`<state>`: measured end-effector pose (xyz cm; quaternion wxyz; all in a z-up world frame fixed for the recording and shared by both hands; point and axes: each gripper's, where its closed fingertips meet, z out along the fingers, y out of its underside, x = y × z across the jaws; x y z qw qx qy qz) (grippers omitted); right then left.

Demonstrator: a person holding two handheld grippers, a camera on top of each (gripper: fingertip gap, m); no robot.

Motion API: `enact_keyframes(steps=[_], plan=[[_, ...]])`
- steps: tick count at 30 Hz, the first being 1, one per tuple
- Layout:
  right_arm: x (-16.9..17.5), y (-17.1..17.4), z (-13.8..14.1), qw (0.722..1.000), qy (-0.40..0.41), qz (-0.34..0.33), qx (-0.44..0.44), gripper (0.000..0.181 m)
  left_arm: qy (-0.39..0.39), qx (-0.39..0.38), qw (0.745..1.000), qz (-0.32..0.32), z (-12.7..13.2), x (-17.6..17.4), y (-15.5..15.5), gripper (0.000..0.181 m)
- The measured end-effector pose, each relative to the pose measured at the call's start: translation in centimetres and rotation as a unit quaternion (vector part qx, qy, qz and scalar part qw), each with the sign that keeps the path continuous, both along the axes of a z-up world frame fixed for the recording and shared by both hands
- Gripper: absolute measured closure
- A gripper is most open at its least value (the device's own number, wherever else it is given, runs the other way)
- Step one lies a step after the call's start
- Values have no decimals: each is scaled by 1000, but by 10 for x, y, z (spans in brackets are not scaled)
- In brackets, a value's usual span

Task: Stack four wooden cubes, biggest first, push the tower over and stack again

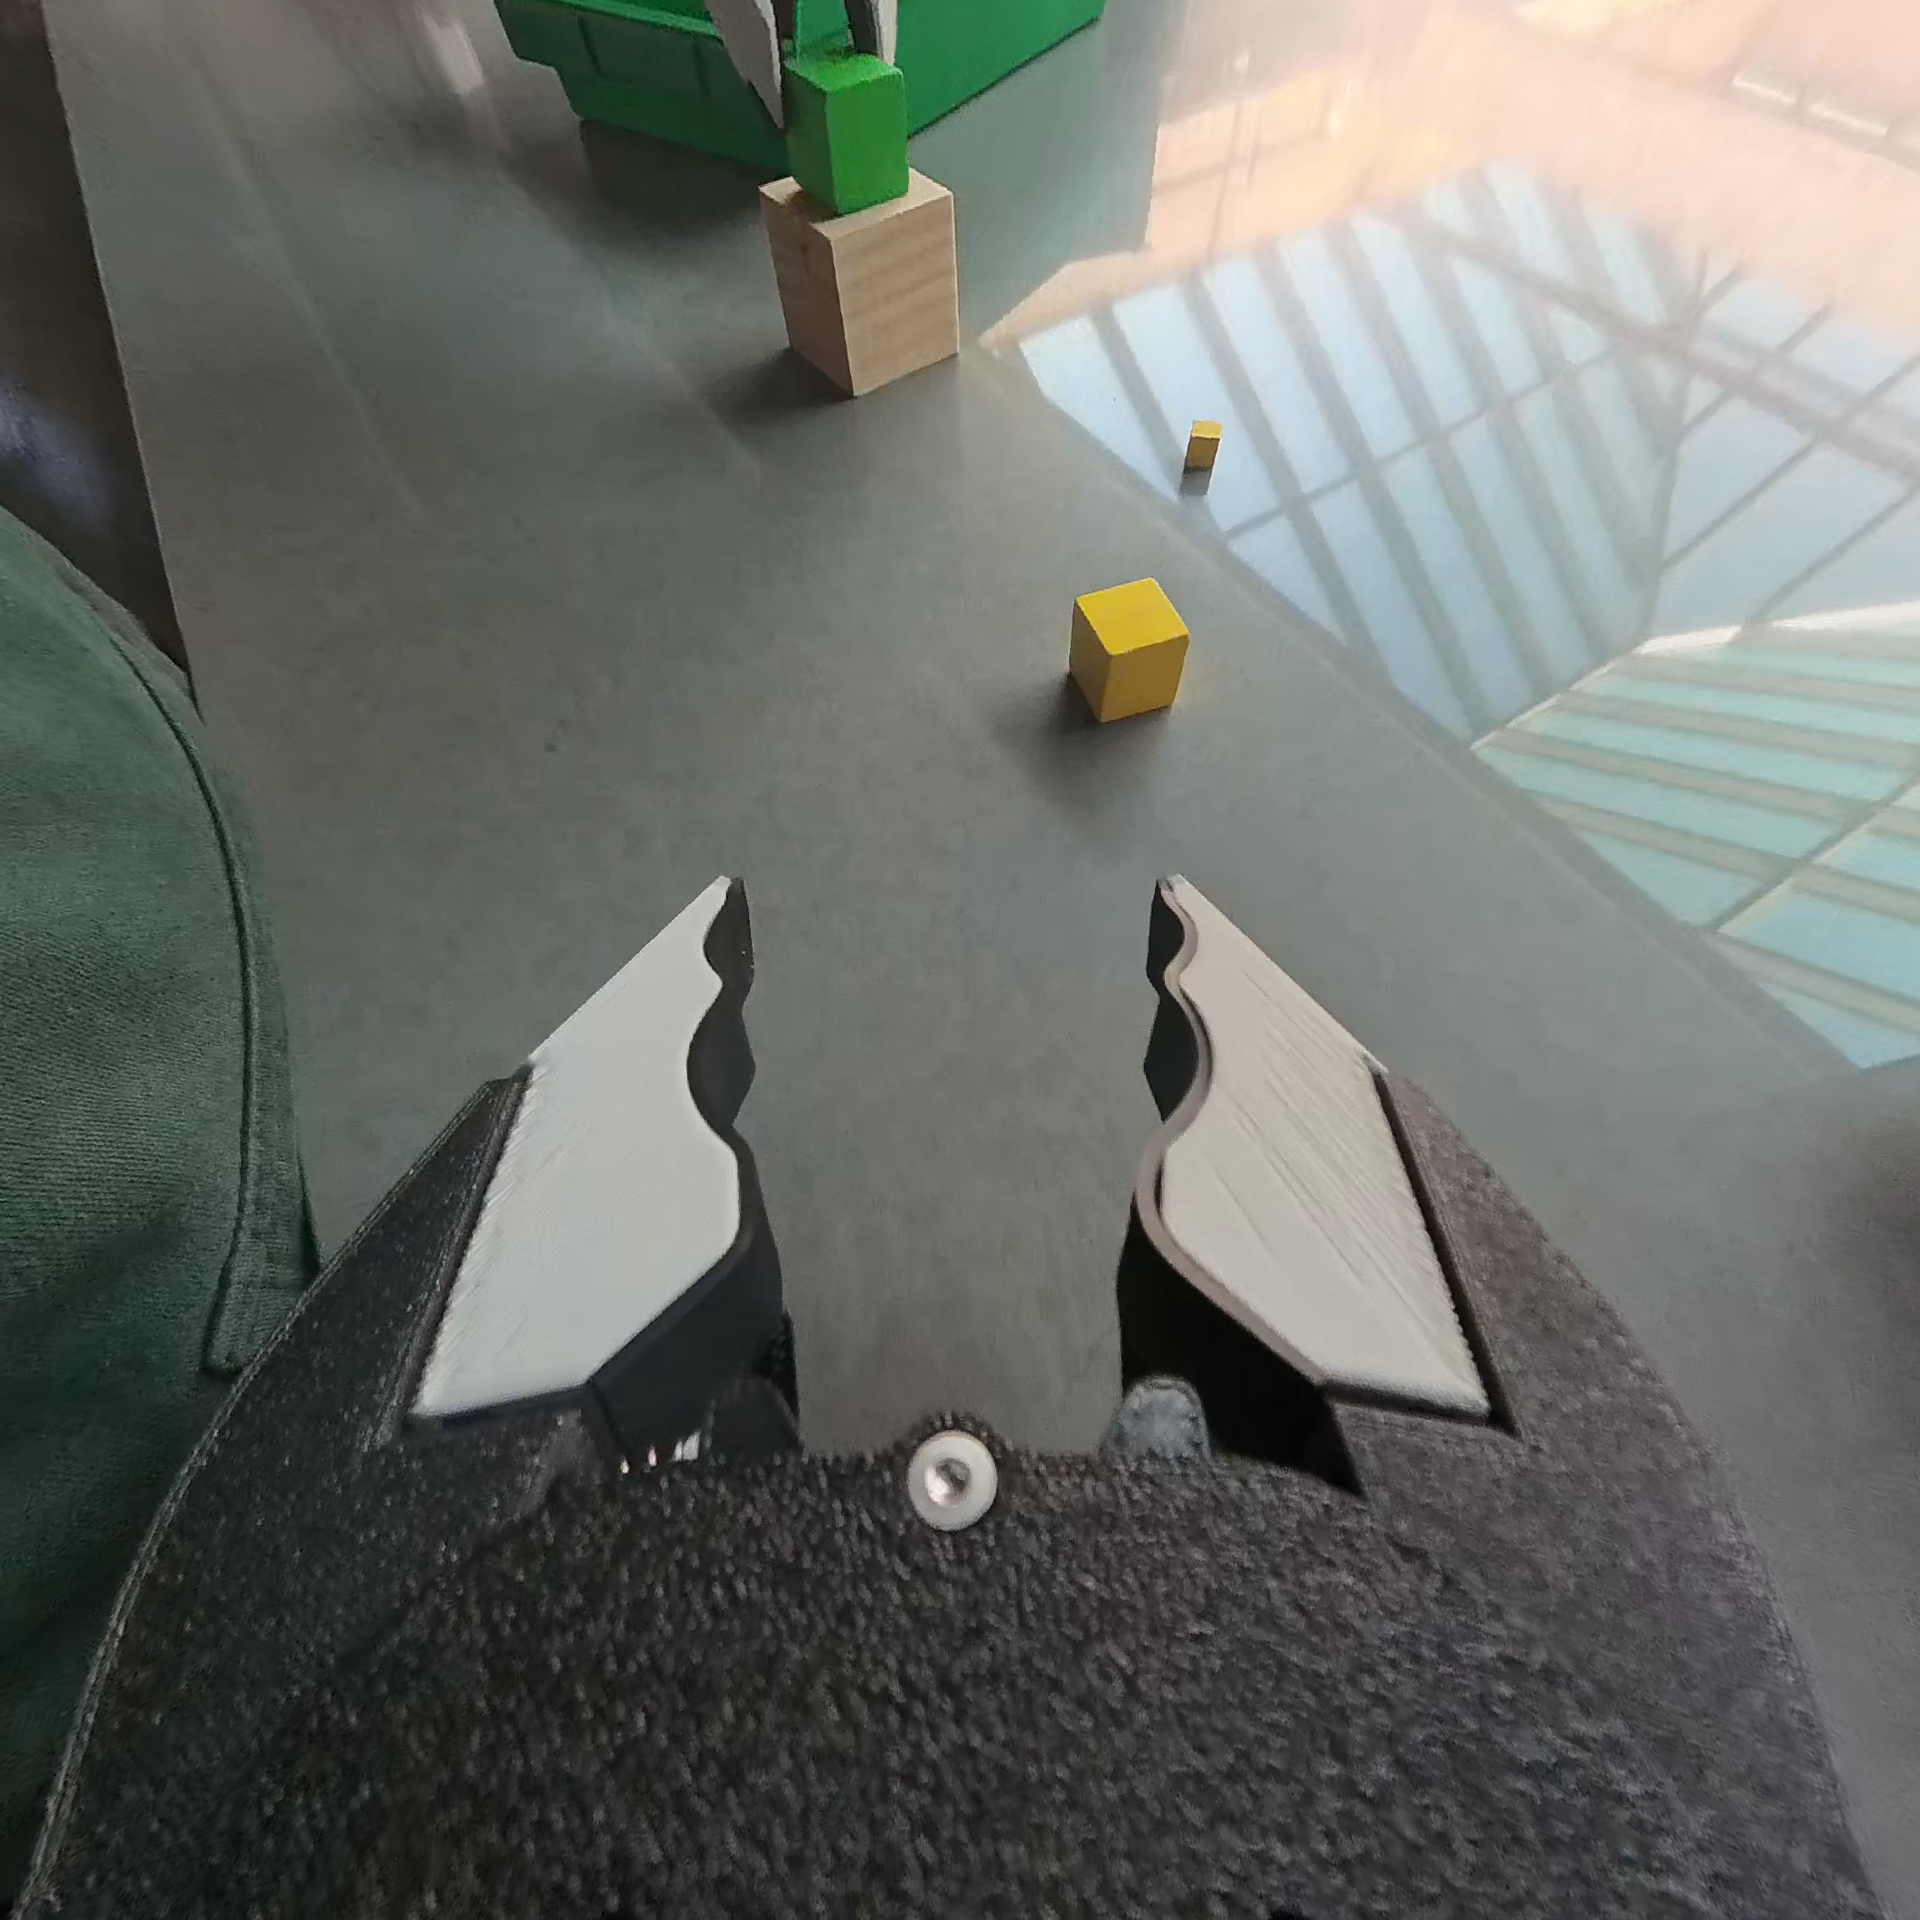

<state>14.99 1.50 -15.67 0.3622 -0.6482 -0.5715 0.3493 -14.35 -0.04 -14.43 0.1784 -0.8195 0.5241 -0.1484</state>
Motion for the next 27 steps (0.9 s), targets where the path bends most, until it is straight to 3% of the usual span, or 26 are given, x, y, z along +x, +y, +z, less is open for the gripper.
enact_keyframes(steps=[9, 19, 23, 27], plan=[[0, -1, -2, 1000, 0, -2, -3, 104, 5, 0, 1000, -1, 2, -1, -1, 149], [-2, 0, -1, 1000, -1, 0, -1, 105, -58, 92, 993, 47, 39, 30, 7, 140], [-12, 9, -4, 1000, -18, 11, 13, 110, -107, 156, 977, 97, 50, 49, 4, 135], [-36, 23, -10, 997, -50, 45, 26, 117, -162, 229, 944, 172, 53, 51, 0, 132]])
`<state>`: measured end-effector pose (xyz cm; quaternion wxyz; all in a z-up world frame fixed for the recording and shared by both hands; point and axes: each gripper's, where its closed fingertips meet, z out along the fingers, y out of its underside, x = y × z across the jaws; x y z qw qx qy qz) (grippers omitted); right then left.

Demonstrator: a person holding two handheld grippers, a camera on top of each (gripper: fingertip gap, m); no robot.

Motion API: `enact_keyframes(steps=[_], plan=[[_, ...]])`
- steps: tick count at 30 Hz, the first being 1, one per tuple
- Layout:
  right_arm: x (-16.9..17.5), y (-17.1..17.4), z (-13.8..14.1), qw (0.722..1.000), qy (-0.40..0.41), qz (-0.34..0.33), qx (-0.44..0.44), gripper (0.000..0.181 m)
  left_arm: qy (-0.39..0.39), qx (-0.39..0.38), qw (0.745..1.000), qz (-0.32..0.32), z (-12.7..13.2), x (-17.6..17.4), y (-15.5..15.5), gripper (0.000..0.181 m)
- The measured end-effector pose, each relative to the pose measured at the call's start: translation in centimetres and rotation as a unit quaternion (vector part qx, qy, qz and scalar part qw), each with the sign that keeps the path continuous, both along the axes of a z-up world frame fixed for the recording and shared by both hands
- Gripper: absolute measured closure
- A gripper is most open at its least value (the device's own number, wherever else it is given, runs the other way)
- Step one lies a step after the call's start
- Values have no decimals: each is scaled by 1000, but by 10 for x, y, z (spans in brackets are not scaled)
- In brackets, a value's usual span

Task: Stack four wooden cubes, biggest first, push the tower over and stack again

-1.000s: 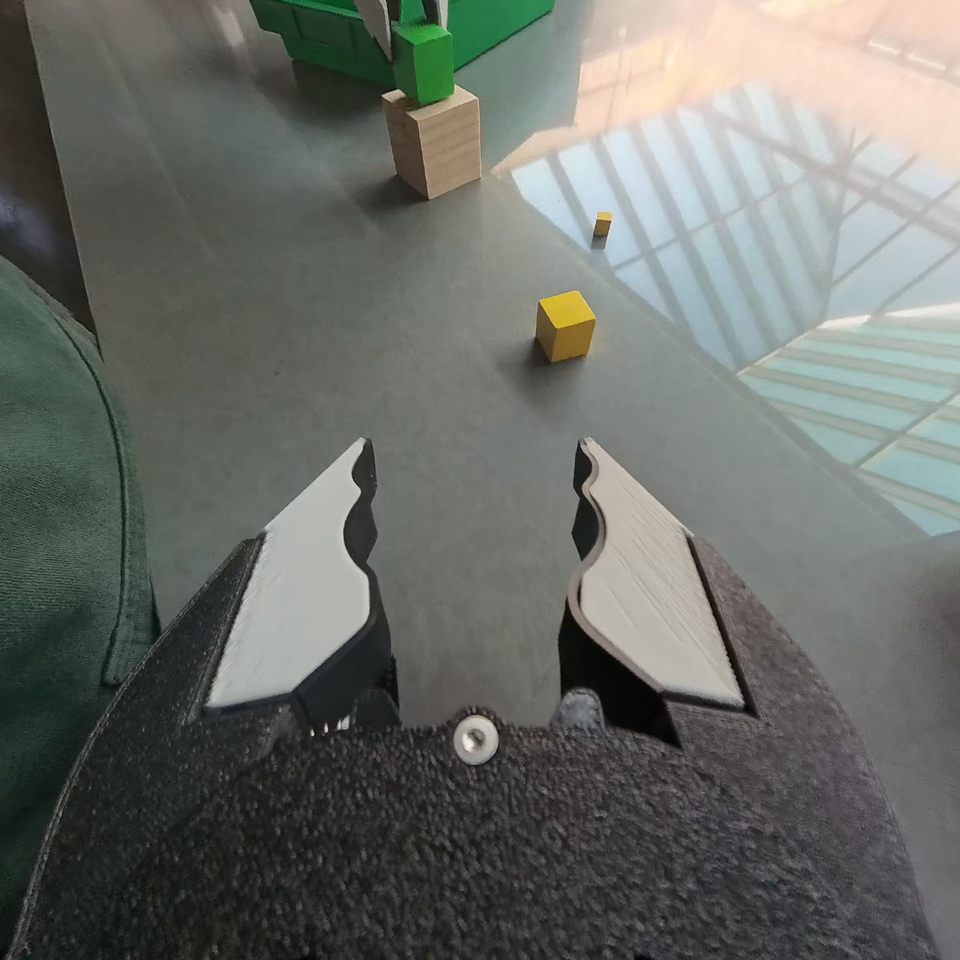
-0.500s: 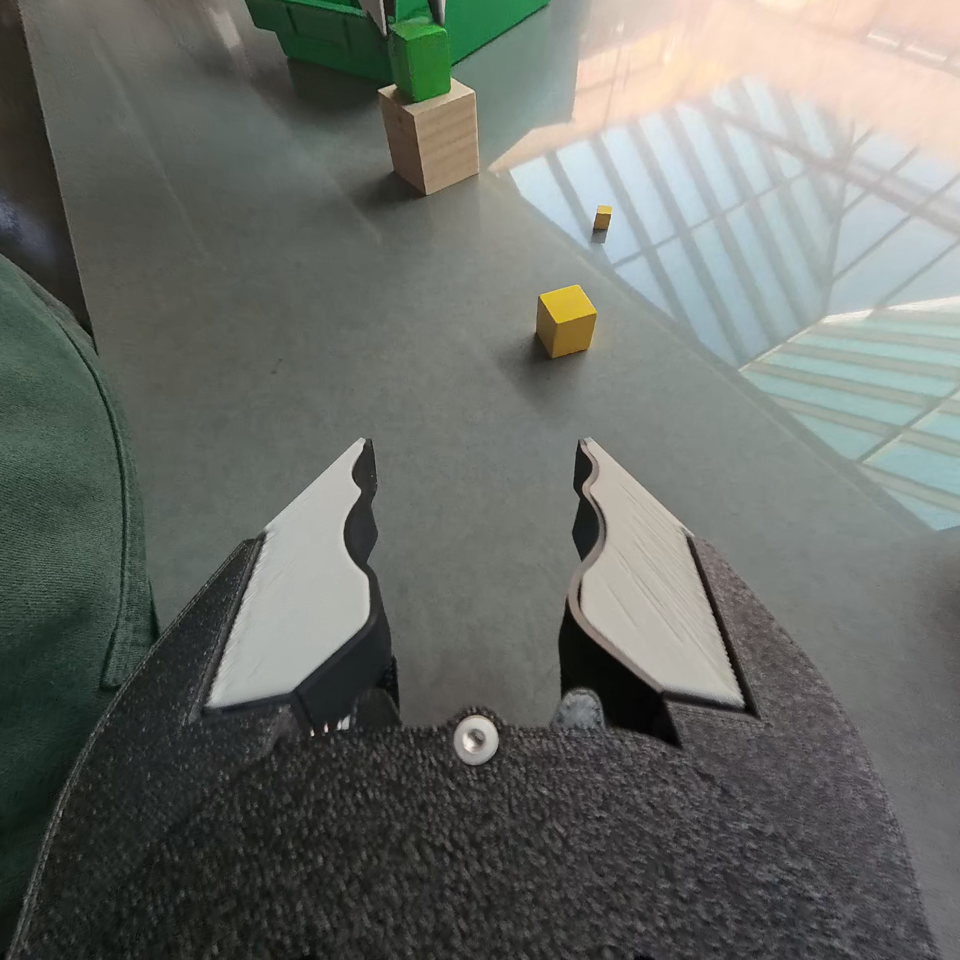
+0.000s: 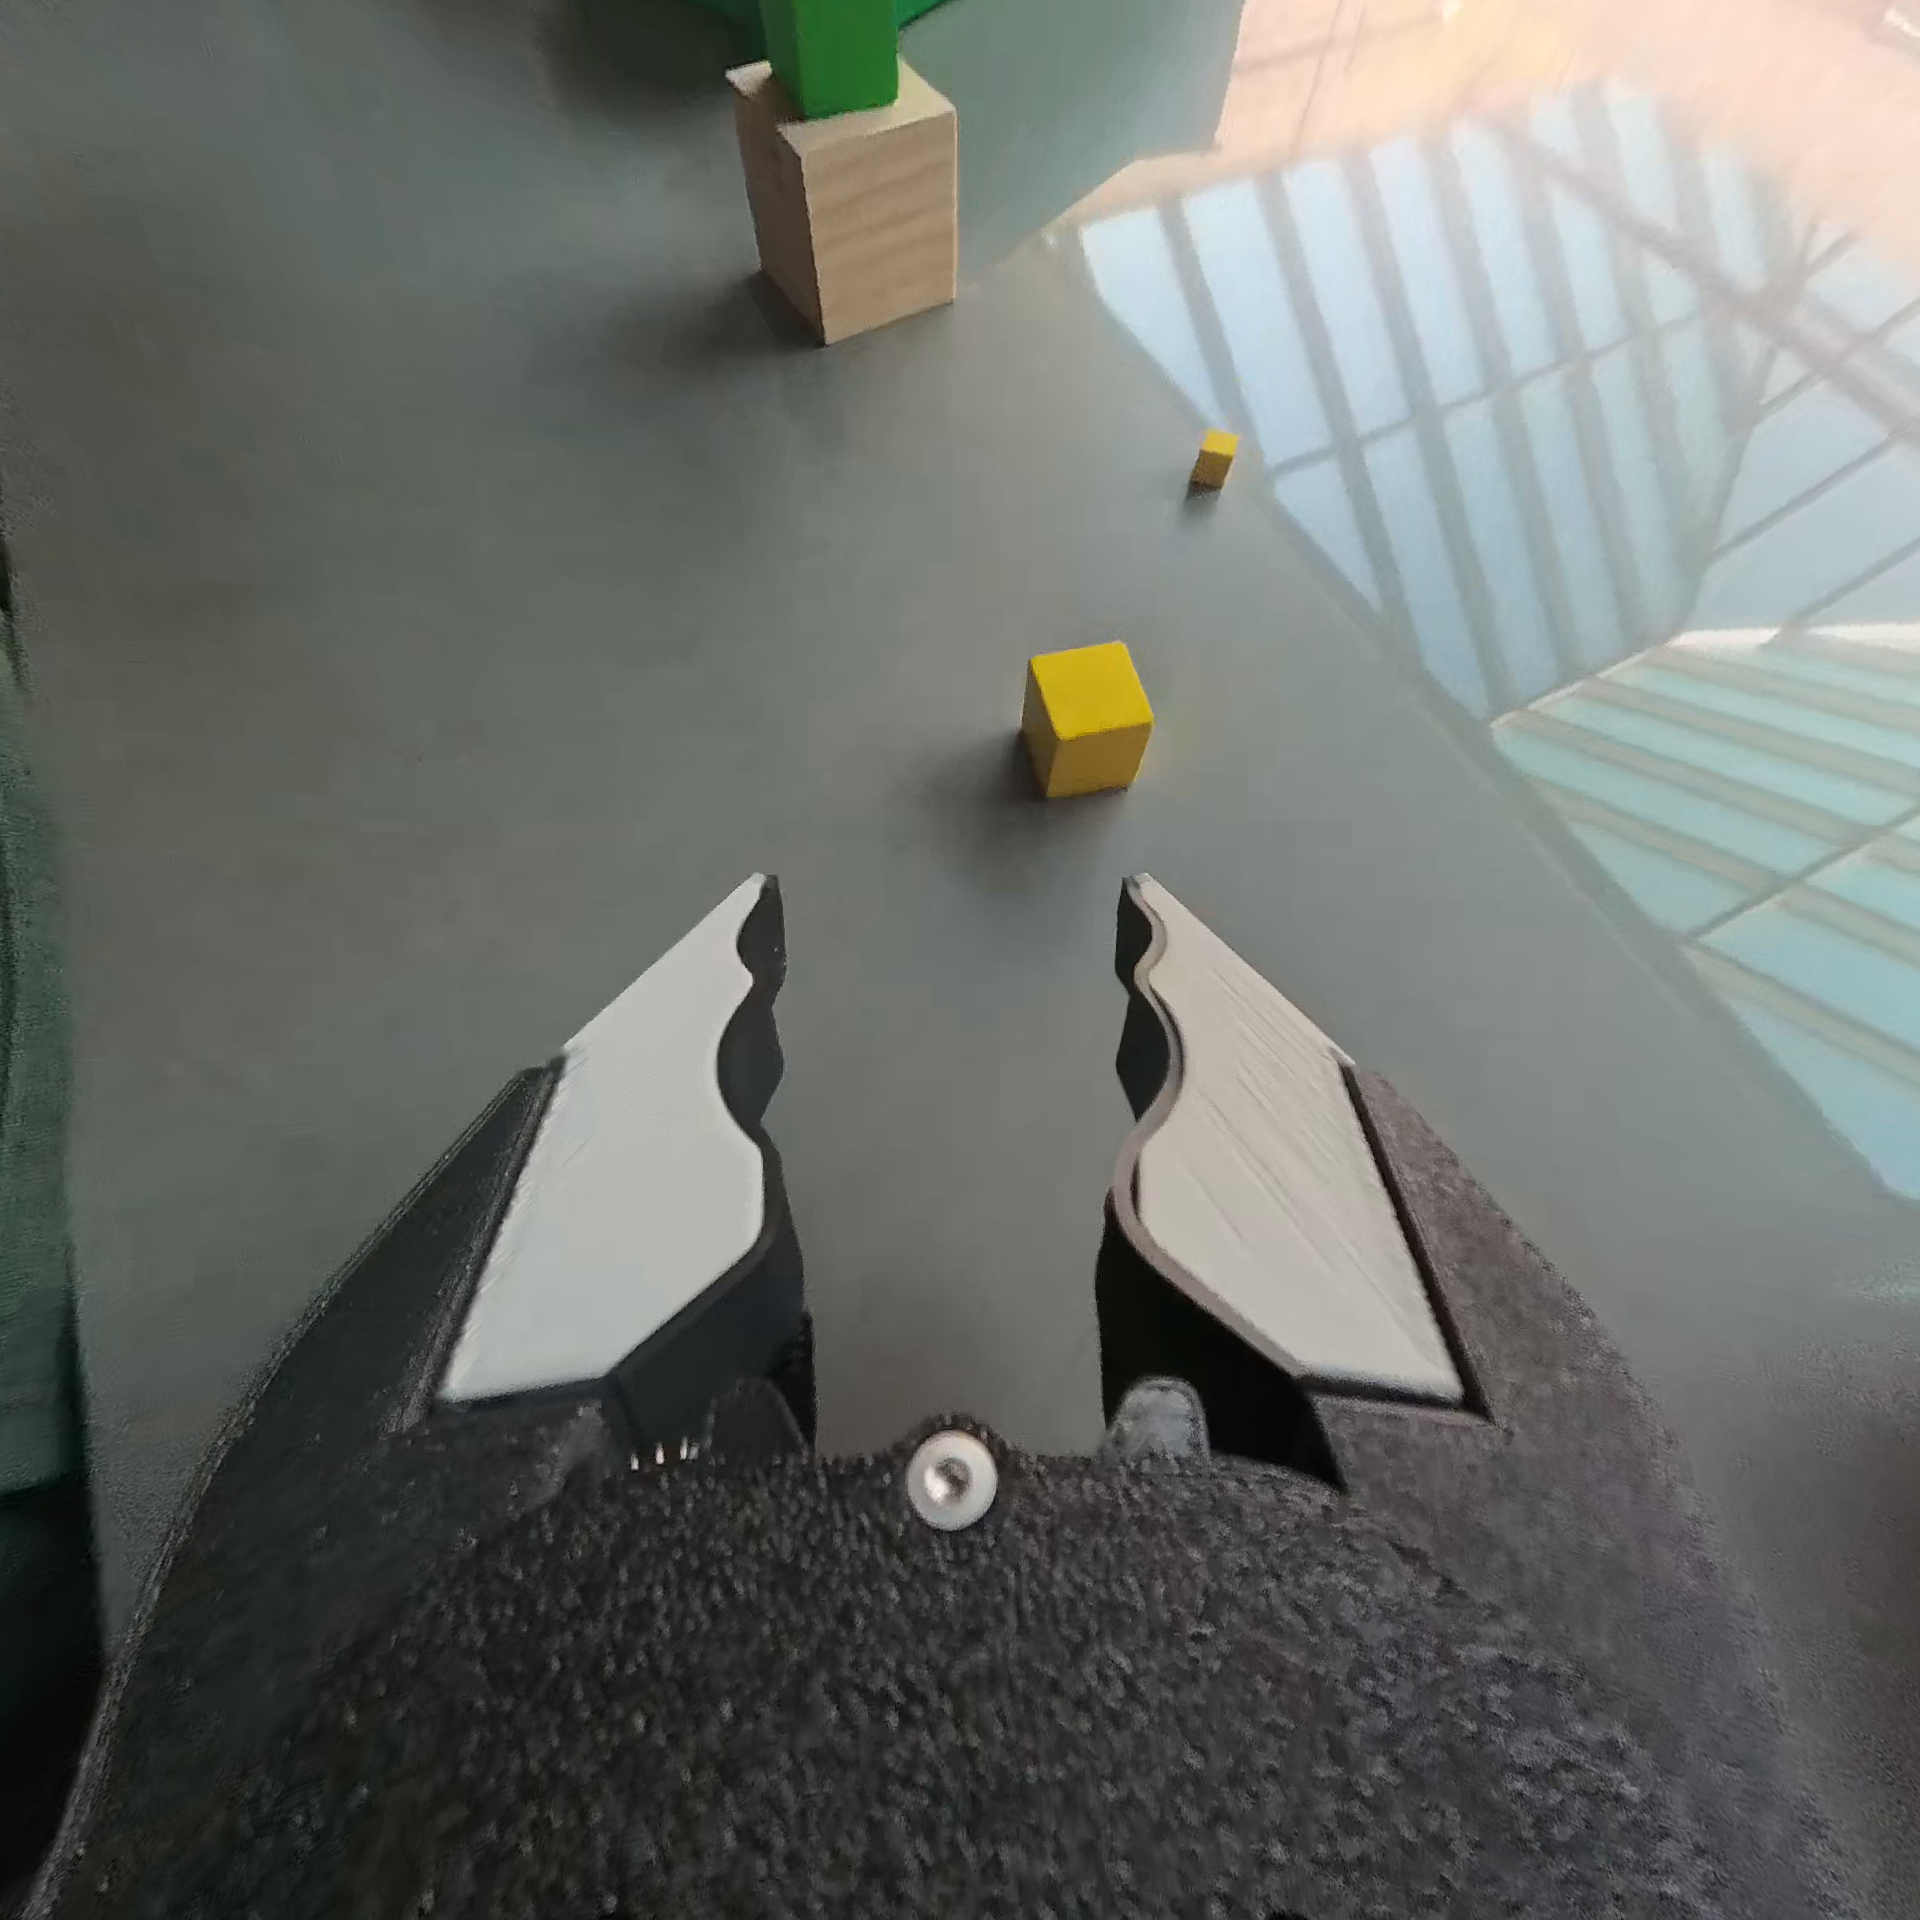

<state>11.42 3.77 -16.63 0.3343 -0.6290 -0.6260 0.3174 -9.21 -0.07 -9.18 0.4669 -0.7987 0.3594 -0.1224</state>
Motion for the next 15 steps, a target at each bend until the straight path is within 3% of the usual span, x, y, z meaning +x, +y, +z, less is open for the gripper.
enact_keyframes(steps=[6, 15], plan=[[-34, 14, -10, 997, -49, 57, 14, 118, -61, 17, 997, 49, -8, -29, -3, 127], [-58, 30, -29, 992, -85, 89, 3, 120, -66, -64, 996, -15, -35, -43, 5, 132]])
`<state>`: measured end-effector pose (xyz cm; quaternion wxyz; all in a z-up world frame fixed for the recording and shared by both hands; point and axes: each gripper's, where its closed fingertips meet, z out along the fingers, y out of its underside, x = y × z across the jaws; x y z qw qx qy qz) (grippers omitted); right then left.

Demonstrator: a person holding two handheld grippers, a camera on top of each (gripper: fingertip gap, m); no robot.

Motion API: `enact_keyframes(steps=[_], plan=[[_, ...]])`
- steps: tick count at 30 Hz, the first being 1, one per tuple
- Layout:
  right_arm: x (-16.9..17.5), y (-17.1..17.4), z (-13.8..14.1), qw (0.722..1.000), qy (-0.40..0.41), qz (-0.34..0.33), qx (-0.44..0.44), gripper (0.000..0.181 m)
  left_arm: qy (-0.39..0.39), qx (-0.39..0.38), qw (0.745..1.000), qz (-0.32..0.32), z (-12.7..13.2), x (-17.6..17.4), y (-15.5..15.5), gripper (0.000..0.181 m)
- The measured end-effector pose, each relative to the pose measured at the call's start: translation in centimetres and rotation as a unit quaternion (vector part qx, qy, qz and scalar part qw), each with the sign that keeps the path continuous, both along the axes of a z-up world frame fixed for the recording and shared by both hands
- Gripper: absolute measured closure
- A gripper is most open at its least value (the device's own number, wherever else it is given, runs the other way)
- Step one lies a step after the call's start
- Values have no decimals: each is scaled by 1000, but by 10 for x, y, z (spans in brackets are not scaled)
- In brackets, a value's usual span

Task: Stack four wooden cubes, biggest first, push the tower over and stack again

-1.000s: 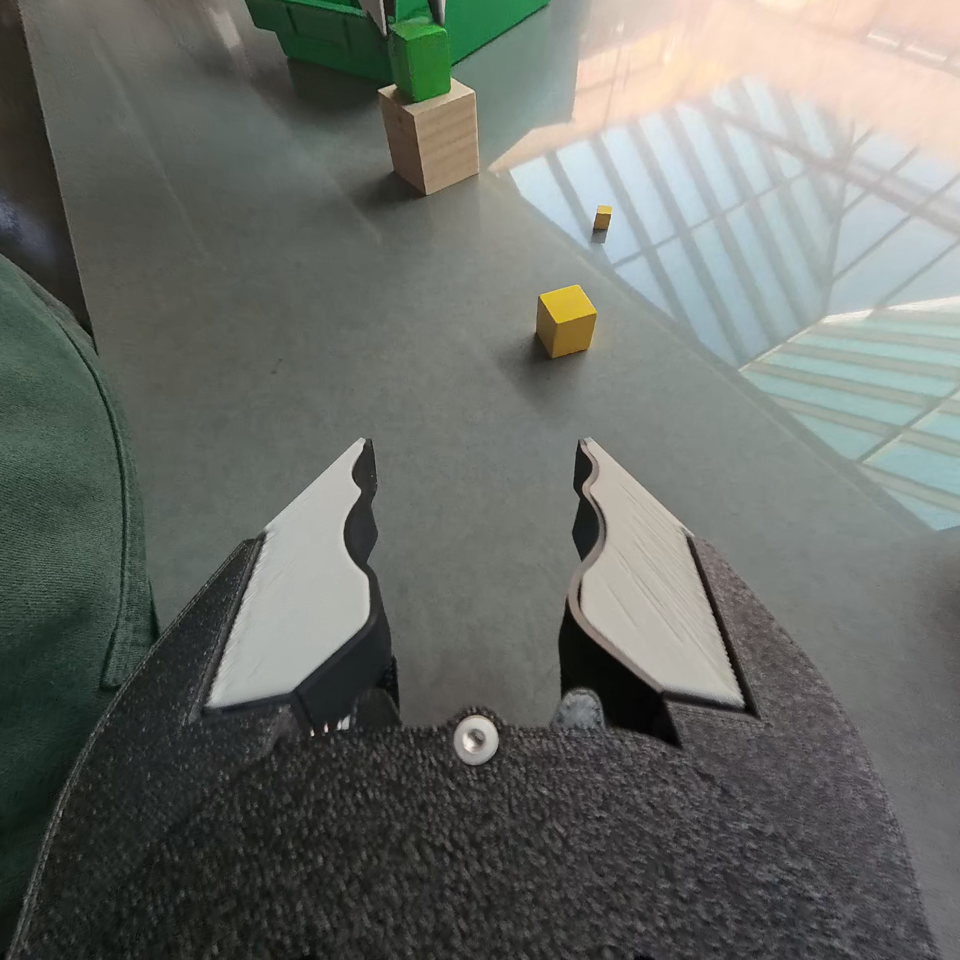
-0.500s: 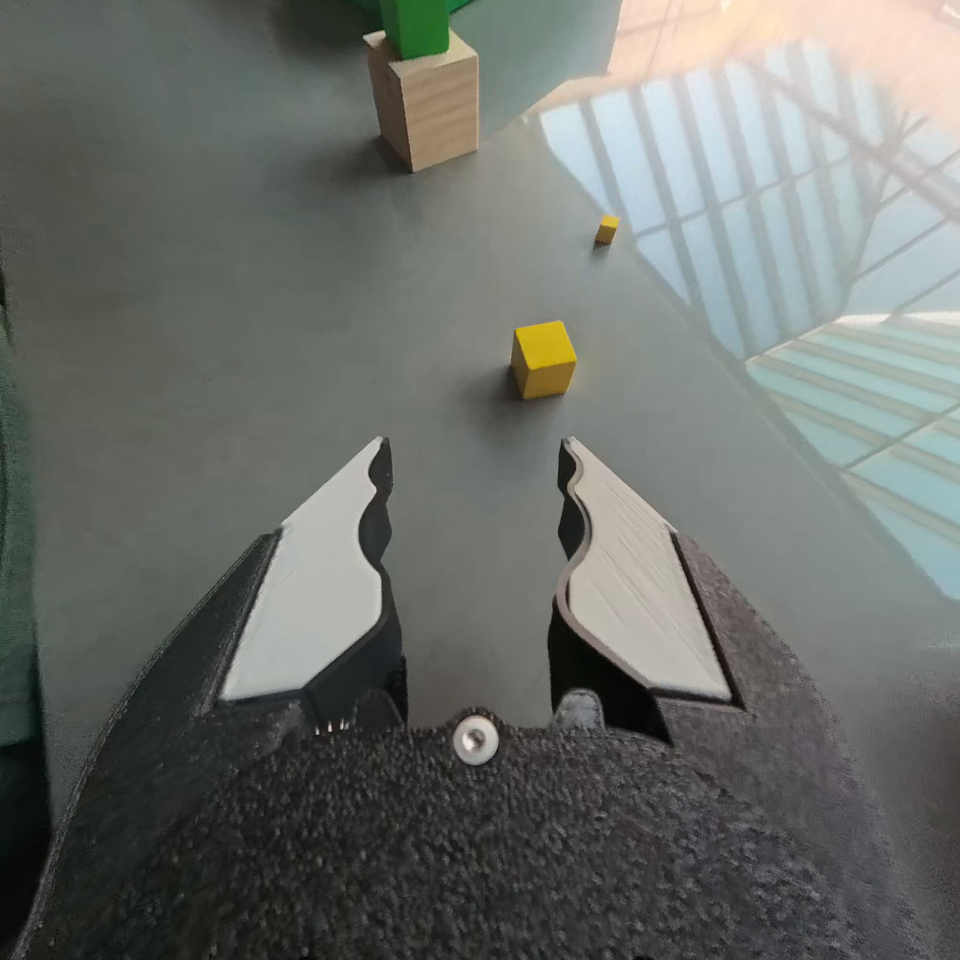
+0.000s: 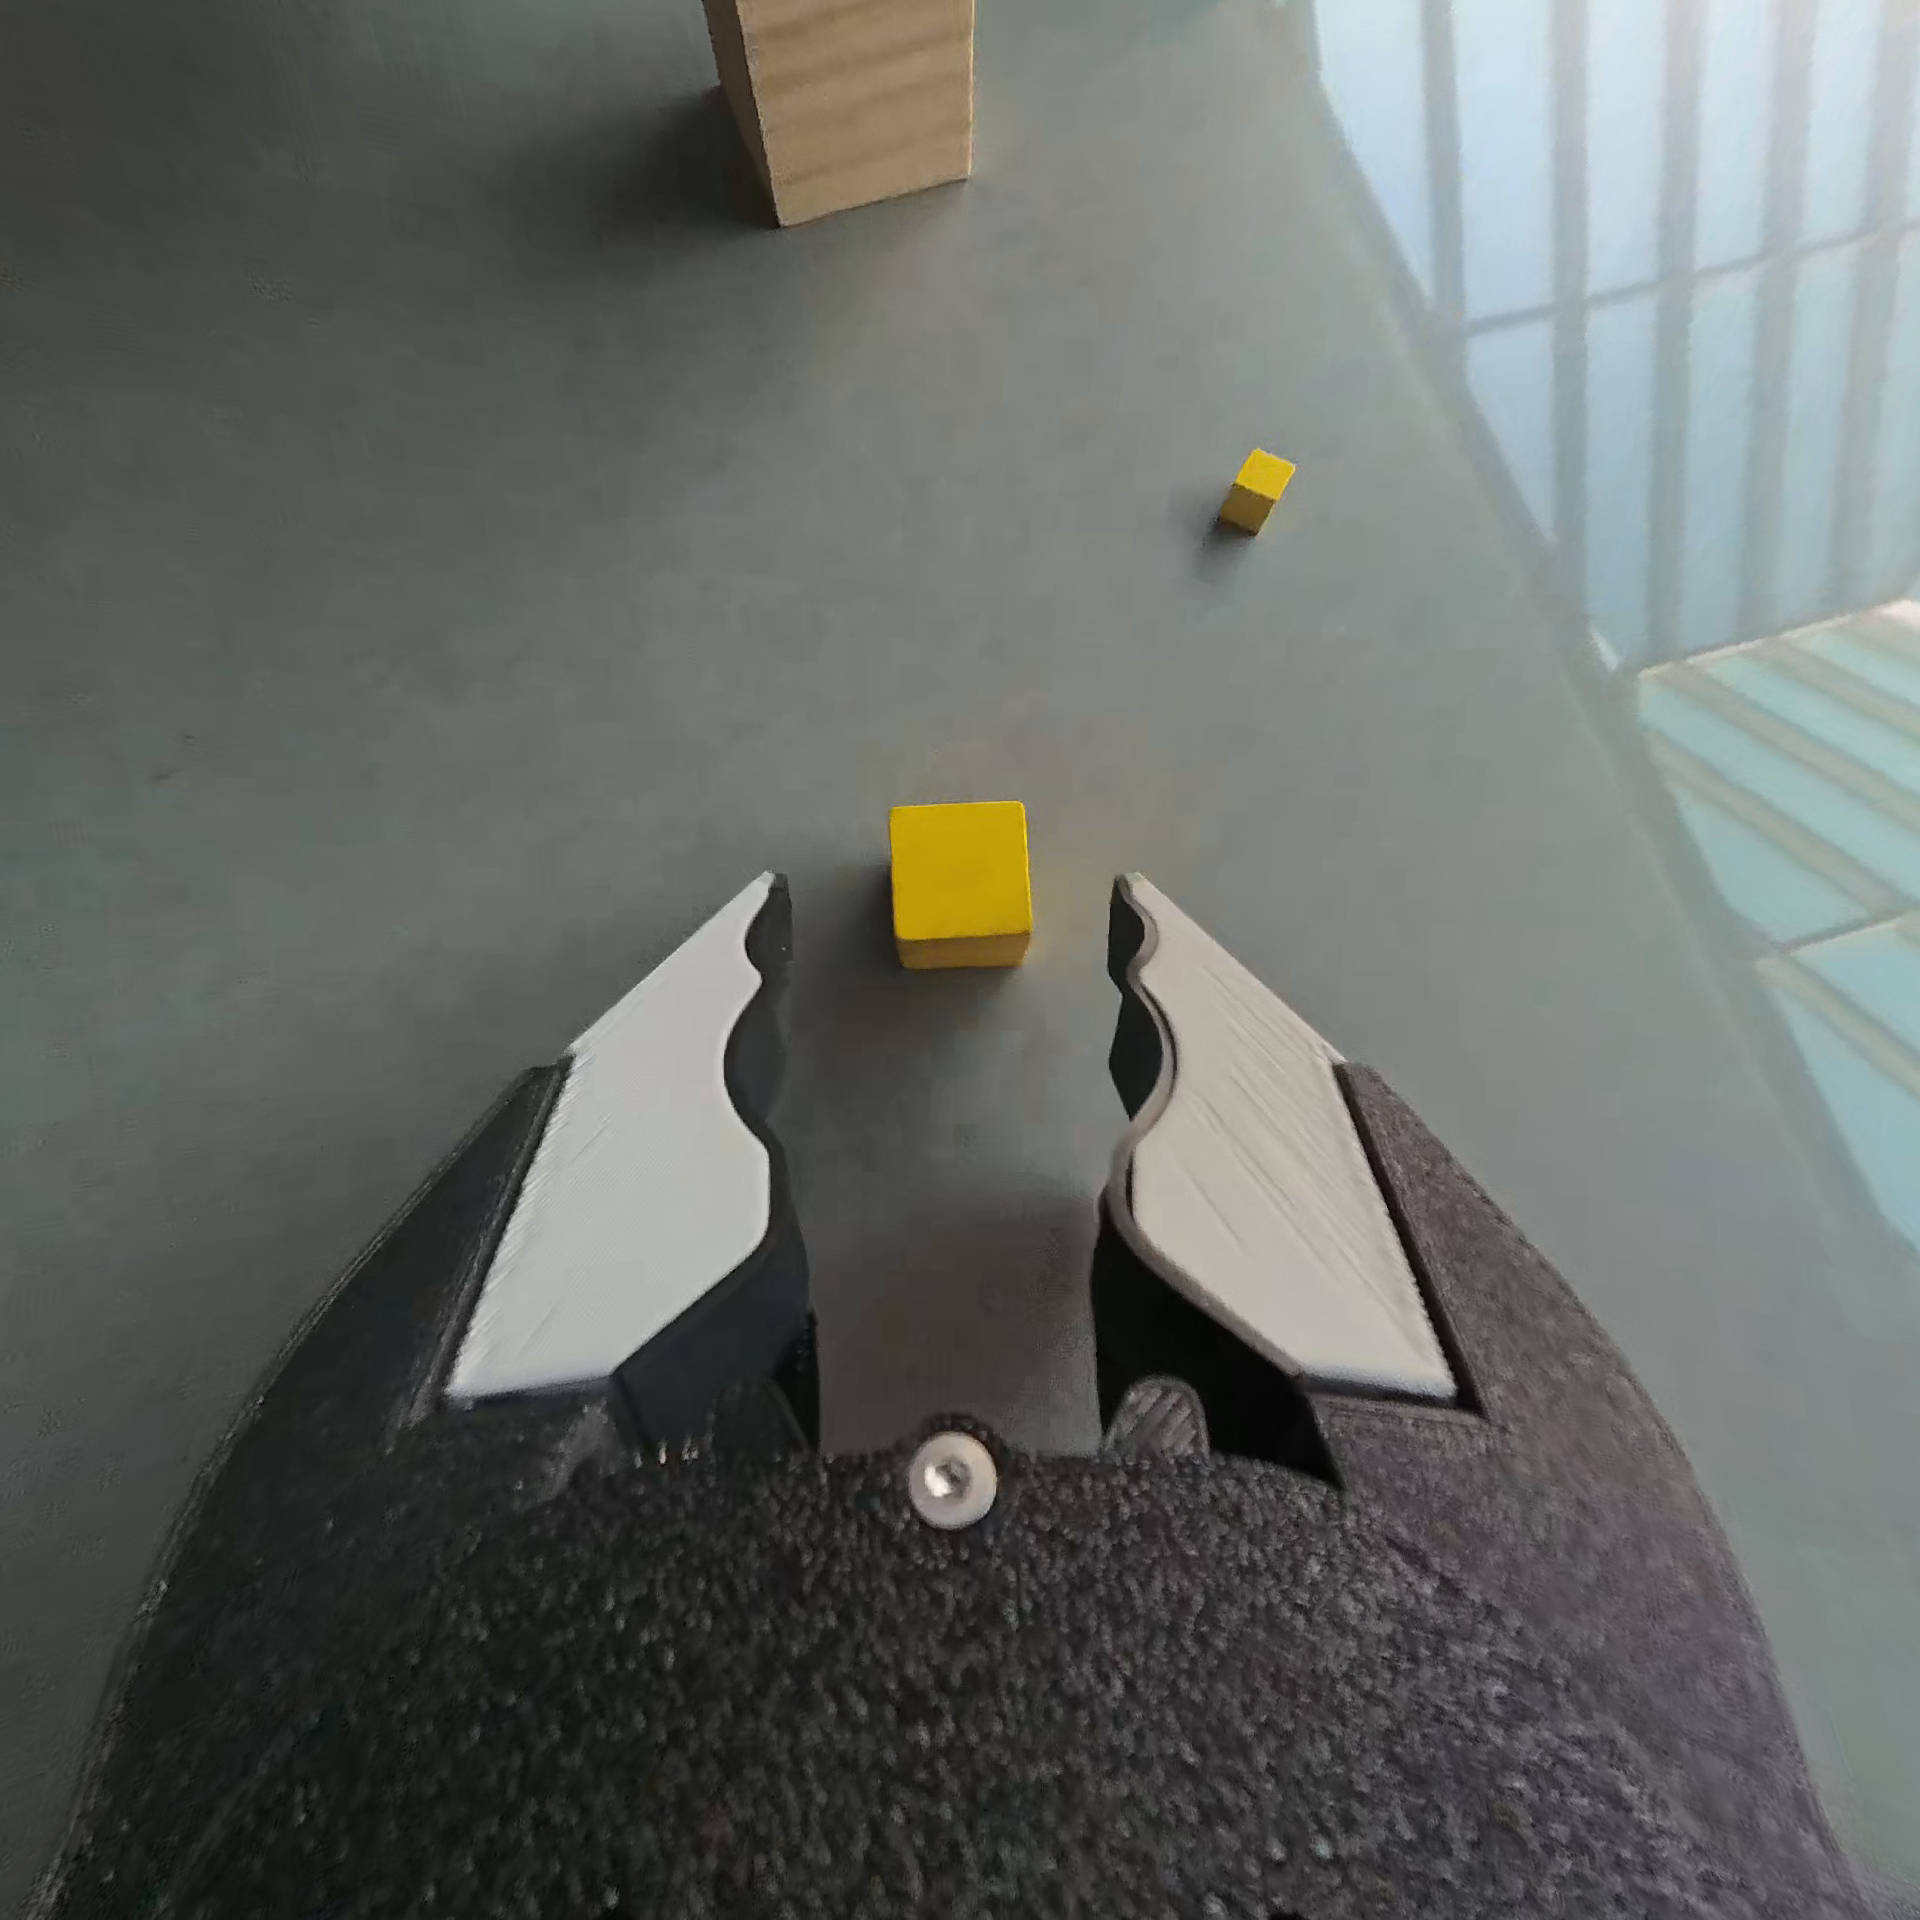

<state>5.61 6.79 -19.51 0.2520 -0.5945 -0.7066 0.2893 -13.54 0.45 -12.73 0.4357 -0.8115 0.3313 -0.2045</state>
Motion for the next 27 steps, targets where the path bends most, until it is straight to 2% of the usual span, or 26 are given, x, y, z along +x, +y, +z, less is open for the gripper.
enact_keyframes(steps=[4, 19, 21, 23, 25, 27], plan=[[0, 0, -3, 1000, 4, -2, -8, 122, -5, 2, 1000, 1, -3, 2, 4, 146], [1, -2, -3, 1000, 12, -8, -10, 124, 11, 22, 1000, 19, -4, 4, 7, 148], [1, -2, -3, 1000, 11, -7, -9, 130, 10, 25, 1000, 16, -4, 6, 7, 140], [2, -1, -2, 1000, 13, -4, 0, 156, -26, 36, 999, 10, 9, 11, 4, 130], [4, -6, 7, 1000, 26, 2, 2, 157, -60, 66, 996, 19, 33, 14, 0, 127], [6, -12, 30, 998, 62, 1, 1, 156, -76, 95, 992, 28, 54, 19, -8, 127]])
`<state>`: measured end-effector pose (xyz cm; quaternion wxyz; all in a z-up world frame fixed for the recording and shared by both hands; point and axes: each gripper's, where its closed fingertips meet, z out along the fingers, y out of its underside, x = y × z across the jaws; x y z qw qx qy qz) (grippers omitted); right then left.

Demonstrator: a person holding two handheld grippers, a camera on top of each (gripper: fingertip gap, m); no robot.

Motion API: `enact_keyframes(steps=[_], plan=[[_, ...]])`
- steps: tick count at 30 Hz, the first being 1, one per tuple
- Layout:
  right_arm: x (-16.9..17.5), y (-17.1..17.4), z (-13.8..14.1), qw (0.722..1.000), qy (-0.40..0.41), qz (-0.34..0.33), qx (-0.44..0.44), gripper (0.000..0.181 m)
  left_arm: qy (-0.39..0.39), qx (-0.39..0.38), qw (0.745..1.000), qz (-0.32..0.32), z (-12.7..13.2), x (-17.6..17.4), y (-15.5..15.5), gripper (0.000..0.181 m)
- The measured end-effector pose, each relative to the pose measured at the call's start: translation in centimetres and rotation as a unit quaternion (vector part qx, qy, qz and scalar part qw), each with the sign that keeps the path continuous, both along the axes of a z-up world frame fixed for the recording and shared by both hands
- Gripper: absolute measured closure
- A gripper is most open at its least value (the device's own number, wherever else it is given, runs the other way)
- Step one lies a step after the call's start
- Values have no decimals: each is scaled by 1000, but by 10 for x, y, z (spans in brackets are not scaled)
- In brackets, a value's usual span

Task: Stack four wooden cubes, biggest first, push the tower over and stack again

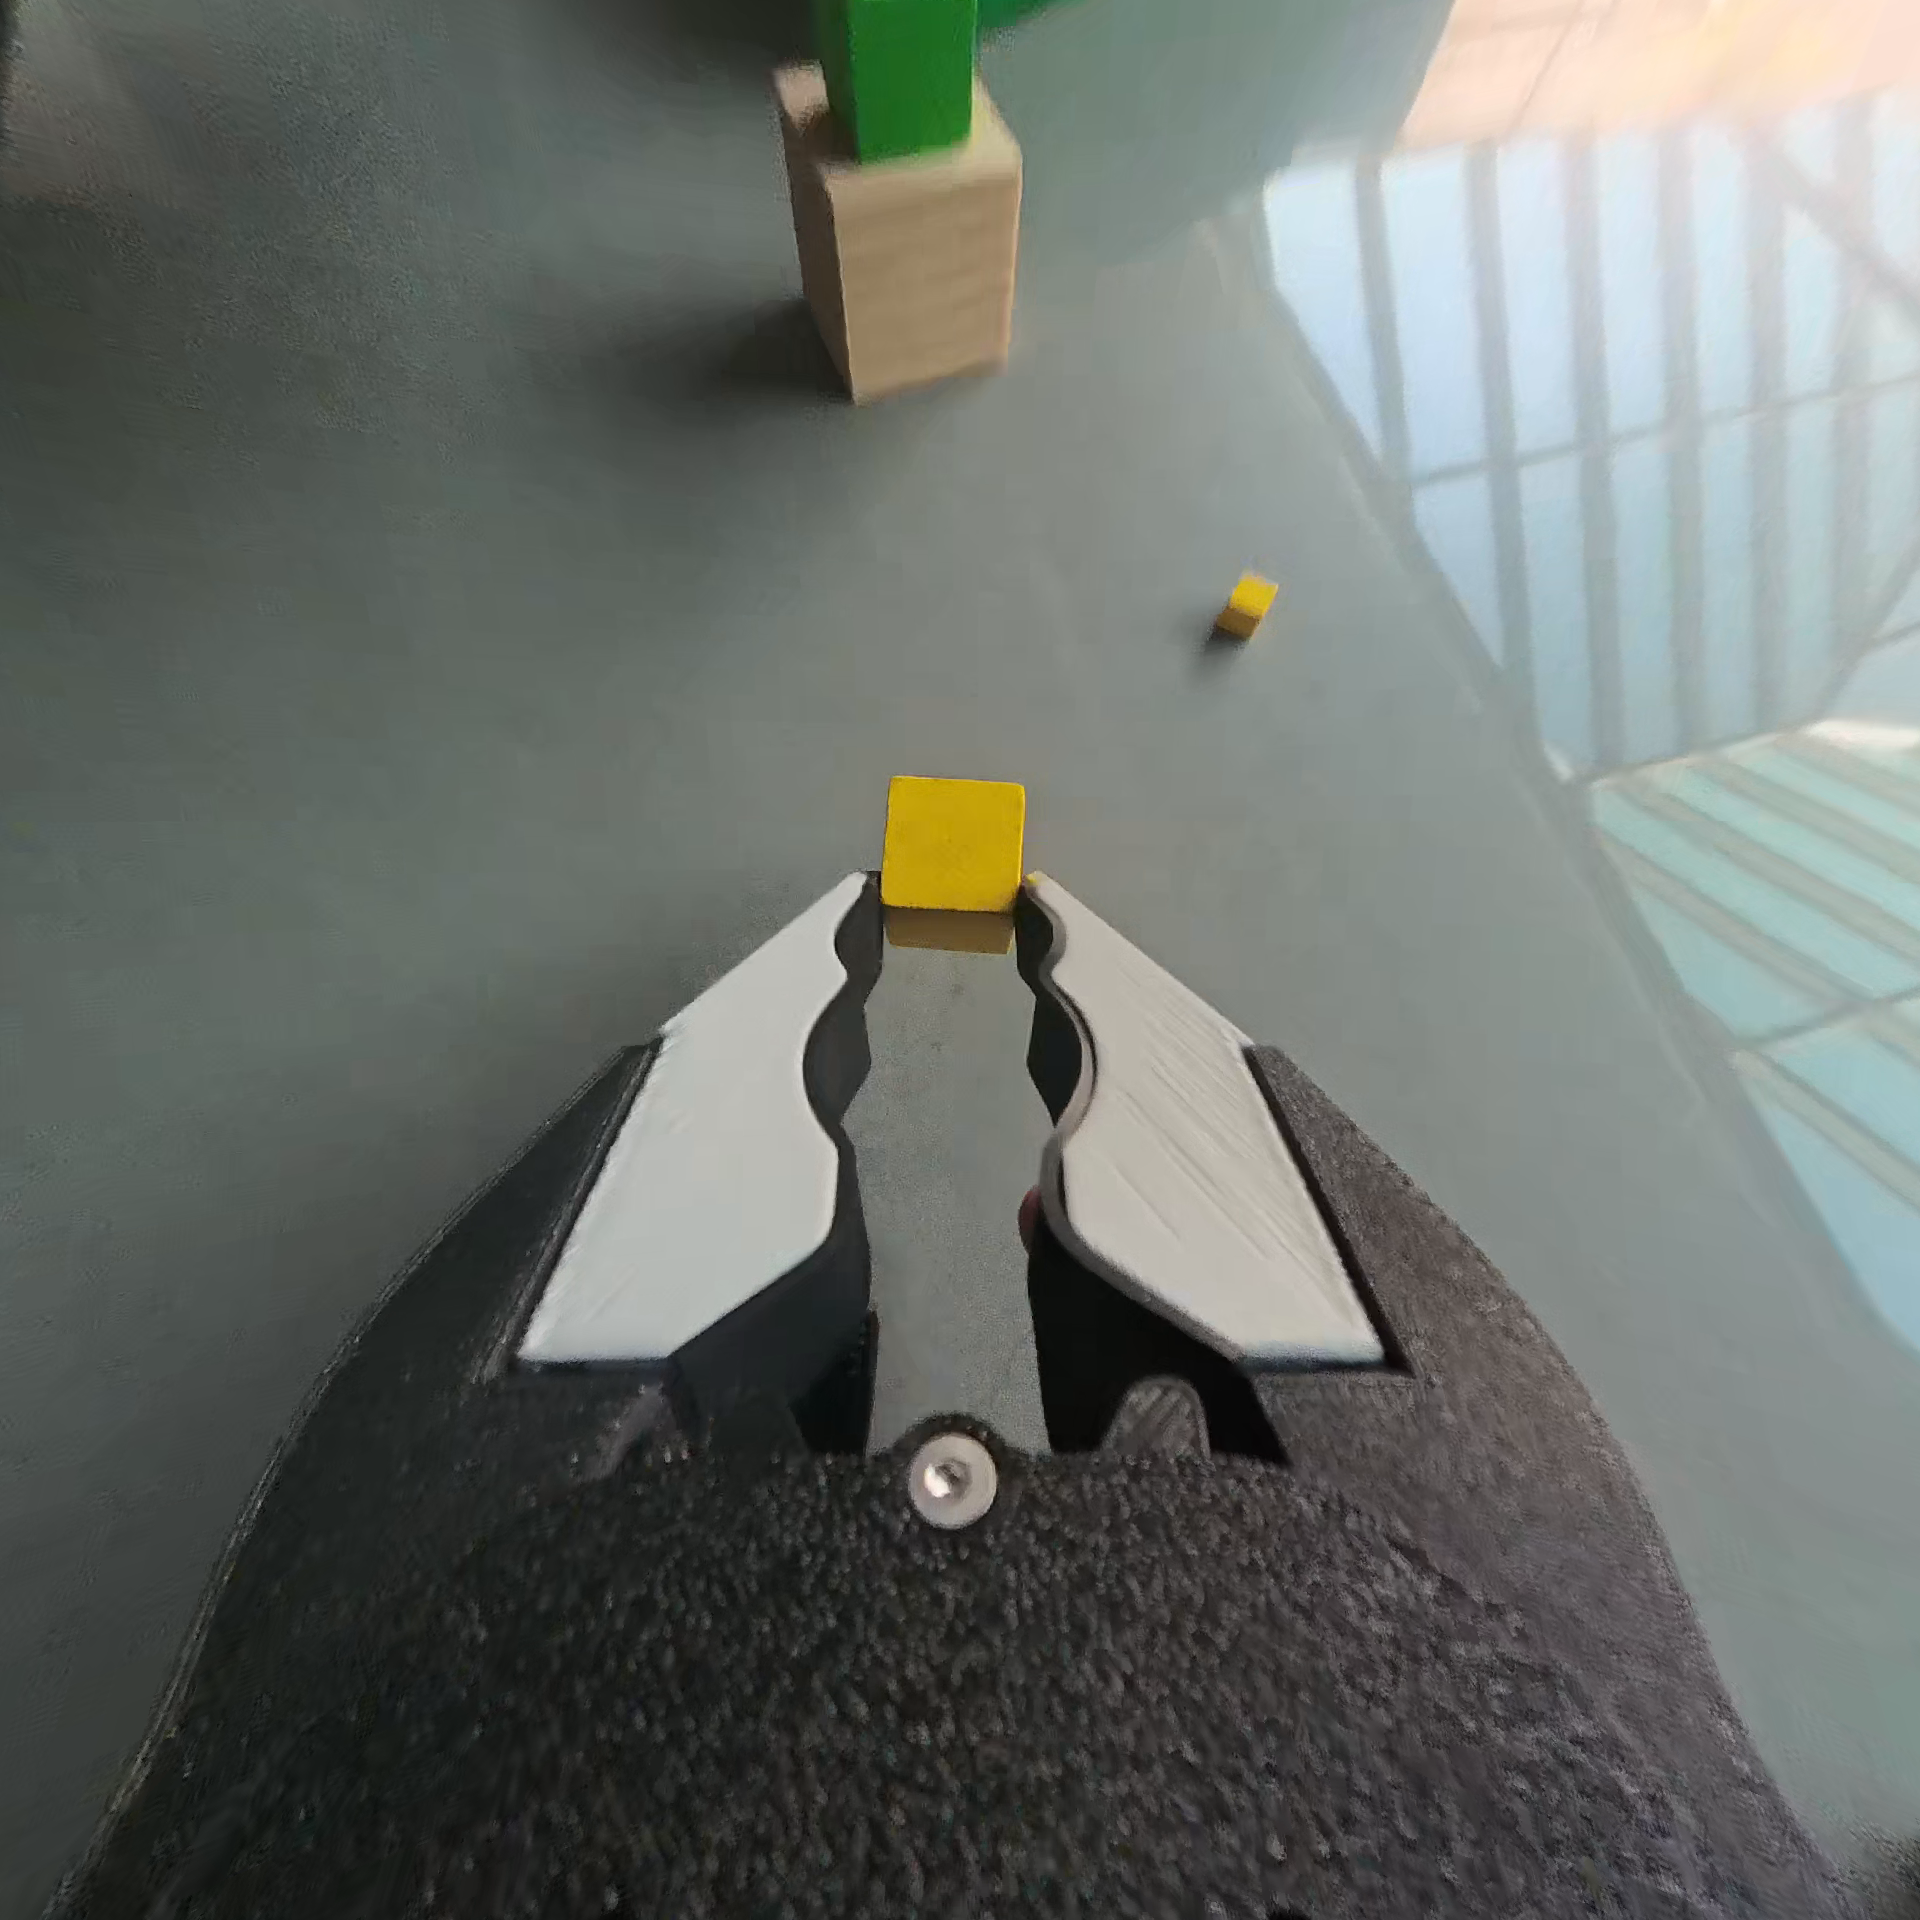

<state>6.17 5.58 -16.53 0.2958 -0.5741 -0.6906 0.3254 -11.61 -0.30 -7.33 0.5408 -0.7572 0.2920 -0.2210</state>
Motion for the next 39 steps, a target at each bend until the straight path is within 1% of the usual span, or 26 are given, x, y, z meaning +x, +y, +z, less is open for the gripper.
enact_keyframes(steps=[1, 3, 7, 8, 10, 11, 13, 15, 17, 18, 20, 23, 31, 33, 35, 37, 39], plan=[[1, -4, 14, 1000, 22, 1, 1, 156, -7, 9, 1000, 2, 7, 6, -5, 129], [1, -17, 45, 997, 70, 9, 13, 156, -27, 22, 999, -14, 14, 25, -17, 130], [-8, -55, 105, 983, 166, 45, 58, 157, -106, 23, 992, -57, 22, 74, -34, 138], [-11, -64, 115, 979, 183, 54, 68, 157, -127, 19, 990, -62, 24, 86, -35, 141], [-20, -74, 127, 973, 200, 57, 99, 157, -175, 2, 982, -71, 30, 110, -36, 142], [-24, -77, 128, 971, 200, 56, 120, 157, -198, -9, 978, -68, 33, 118, -35, 142], [-32, -78, 126, 965, 193, 52, 168, 157, -259, -43, 964, -41, 39, 127, -29, 144], [-38, -79, 120, 959, 182, 54, 209, 156, -312, -97, 945, -1, 35, 125, -20, 142], [-42, -81, 114, 954, 168, 61, 240, 156, -359, -135, 924, 14, 32, 124, -17, 139], [-44, -82, 111, 950, 163, 63, 258, 157, -373, -153, 915, 22, 29, 123, -16, 138], [-46, -83, 106, 944, 151, 70, 285, 156, -385, -174, 906, 33, 23, 120, -16, 136], [-49, -81, 101, 936, 140, 74, 316, 156, -377, -190, 906, 33, 16, 121, -19, 137], [-51, -85, 103, 930, 151, 84, 325, 156, -356, -197, 913, 2, 12, 131, -26, 143], [-51, -86, 104, 929, 155, 87, 324, 156, -353, -196, 915, -2, 12, 133, -26, 147], [-51, -85, 104, 929, 153, 85, 326, 156, -349, -194, 917, -9, 14, 134, -26, 155], [-50, -86, 104, 931, 159, 84, 317, 156, -322, -186, 928, -17, 14, 134, -28, 156], [-50, -88, 107, 935, 169, 81, 301, 155, -267, -176, 947, -34, 18, 130, -31, 156]])
